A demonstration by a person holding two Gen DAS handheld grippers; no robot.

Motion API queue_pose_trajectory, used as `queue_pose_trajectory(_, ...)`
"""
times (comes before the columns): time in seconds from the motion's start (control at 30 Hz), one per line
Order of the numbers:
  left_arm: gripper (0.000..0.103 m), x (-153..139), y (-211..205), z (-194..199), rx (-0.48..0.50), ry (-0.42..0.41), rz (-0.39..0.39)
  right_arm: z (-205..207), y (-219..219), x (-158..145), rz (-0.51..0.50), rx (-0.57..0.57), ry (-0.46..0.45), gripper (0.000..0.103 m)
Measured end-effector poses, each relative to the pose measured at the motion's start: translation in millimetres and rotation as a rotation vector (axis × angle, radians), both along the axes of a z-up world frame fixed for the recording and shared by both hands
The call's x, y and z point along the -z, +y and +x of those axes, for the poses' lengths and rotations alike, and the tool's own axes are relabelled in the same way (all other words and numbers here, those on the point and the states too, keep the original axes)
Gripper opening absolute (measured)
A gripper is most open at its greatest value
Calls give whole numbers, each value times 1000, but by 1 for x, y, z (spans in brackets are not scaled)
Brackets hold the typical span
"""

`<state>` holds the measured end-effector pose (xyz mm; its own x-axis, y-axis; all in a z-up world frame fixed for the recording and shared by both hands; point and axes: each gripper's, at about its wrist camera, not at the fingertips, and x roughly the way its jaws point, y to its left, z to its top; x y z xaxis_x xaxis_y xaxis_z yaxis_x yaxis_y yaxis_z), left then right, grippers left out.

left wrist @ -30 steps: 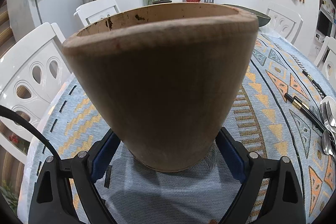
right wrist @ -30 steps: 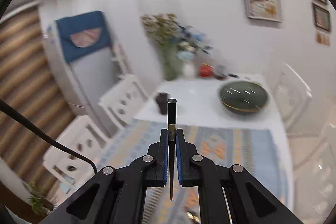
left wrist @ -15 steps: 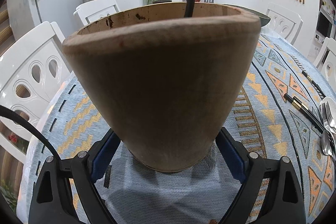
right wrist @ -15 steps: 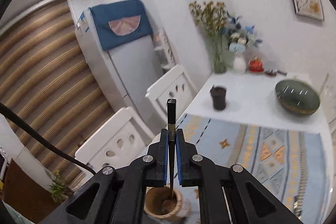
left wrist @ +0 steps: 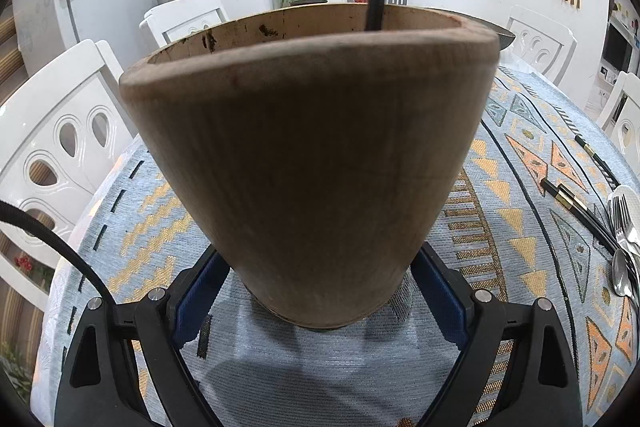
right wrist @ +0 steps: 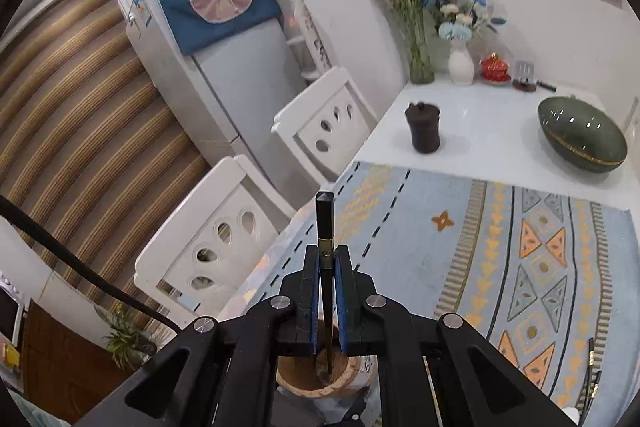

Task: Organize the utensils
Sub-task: 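Lower the chopstick into the holder and open the right gripper, then grasp another black chopstick with the right gripper from the cutlery row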

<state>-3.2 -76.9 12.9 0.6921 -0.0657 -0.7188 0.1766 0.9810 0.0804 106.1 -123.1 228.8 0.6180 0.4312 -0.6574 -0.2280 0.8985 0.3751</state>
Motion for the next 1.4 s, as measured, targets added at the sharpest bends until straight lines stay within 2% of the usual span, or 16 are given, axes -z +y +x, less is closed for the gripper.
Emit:
queue_pose_trajectory(0.03, 92, 0, 1, 1, 0, 1, 0, 2, 1, 3, -6, -2, 15, 14)
queue_pose_trajectory(0.07, 92, 0, 1, 0, 0, 0, 0, 4, 1, 5, -12, -5, 31, 24)
queue_pose_trajectory(0.13, 92, 1, 0, 1, -1, 1, -1, 6, 0, 7, -20, -7, 35, 34)
queue_pose_trajectory(0.47, 92, 0, 0, 1, -1, 1, 0, -11, -44, -24, -7, 85, -53, 43)
queue_pose_trajectory(0.63, 92, 0, 0, 1, -1, 1, 0, -26, -60, -36, -49, 128, -77, 43)
queue_pose_trajectory(0.73, 92, 0, 0, 1, -1, 1, -1, -37, -73, -39, -73, 154, -81, 52)
queue_pose_trajectory(0.83, 92, 0, 0, 1, -2, 0, 2, -50, -89, -35, -98, 188, -72, 53)
queue_pose_trajectory(1.0, 92, 0, -1, 1, -1, 0, 5, -69, -119, -11, -133, 264, 13, 53)
queue_pose_trajectory(1.17, 92, 0, 0, 2, -1, 1, 6, -80, -147, 28, -171, 338, 152, 53)
queue_pose_trajectory(1.3, 92, 0, 0, 2, -1, 2, 5, -81, -156, 64, -177, 304, 264, 53)
queue_pose_trajectory(1.4, 92, 0, 1, 2, 0, 4, 6, -78, -158, 95, -176, 251, 349, 45)
